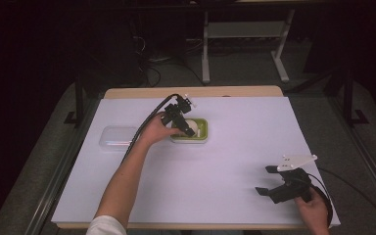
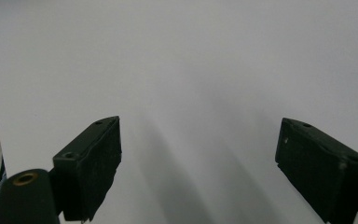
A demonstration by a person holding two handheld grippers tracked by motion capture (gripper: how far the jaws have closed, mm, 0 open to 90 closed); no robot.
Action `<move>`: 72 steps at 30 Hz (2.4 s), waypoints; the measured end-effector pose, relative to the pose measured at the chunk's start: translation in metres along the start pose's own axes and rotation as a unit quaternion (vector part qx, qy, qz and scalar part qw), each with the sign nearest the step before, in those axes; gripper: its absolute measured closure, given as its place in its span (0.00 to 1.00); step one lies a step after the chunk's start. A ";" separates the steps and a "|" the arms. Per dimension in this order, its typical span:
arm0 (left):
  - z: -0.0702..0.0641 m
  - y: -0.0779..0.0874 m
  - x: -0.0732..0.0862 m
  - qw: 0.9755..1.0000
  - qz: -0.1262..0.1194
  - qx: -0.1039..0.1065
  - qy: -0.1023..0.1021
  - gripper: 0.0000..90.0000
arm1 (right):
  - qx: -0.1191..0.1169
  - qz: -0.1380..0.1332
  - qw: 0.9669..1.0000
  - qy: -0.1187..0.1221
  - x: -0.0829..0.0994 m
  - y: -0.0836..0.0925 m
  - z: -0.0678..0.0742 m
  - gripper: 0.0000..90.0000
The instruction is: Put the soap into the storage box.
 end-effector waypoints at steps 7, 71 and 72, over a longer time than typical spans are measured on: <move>-0.004 0.010 -0.003 1.000 -0.013 0.001 -0.010 0.21 | -0.002 0.003 1.000 0.001 0.000 -0.001 0.001 0.15; -0.074 0.077 0.096 0.996 -0.081 0.012 -0.038 0.23 | 0.024 0.016 0.999 -0.015 0.004 -0.001 -0.002 0.15; -0.076 0.077 0.098 0.996 -0.086 0.012 -0.034 0.23 | 0.025 0.016 0.999 -0.015 0.004 -0.001 -0.002 0.15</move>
Point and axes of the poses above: each handheld gripper's, and its own axes: y roughly backward along the jaws, x roughly out of its underside, z roughly to its left, the point moved 10 cm from there along -y, roughly forward along the jaws, and after that the axes turned 6 degrees about -x, right-handed, at the moved point
